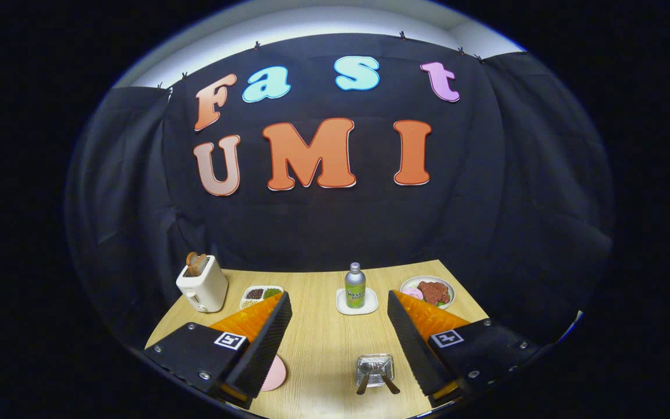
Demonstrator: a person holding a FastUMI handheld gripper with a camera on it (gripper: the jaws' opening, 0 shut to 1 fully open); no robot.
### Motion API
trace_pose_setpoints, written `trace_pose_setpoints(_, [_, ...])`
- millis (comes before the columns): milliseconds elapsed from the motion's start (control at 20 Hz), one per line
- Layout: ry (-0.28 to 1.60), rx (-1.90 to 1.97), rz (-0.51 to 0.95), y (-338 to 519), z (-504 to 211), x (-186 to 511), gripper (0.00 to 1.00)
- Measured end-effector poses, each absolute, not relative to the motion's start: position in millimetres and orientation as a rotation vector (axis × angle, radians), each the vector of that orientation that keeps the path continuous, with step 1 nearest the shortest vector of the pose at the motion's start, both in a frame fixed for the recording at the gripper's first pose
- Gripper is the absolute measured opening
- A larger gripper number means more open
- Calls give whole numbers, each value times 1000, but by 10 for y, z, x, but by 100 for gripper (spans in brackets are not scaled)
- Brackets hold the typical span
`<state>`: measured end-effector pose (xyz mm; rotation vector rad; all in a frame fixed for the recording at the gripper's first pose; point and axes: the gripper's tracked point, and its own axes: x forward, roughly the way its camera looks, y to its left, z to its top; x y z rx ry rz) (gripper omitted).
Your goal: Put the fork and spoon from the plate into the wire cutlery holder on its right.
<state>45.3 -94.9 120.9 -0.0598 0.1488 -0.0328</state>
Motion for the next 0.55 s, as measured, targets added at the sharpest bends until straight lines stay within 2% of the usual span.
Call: trace_pose_setpoints(550, [48, -52, -52, -1014, 1335, 332, 99])
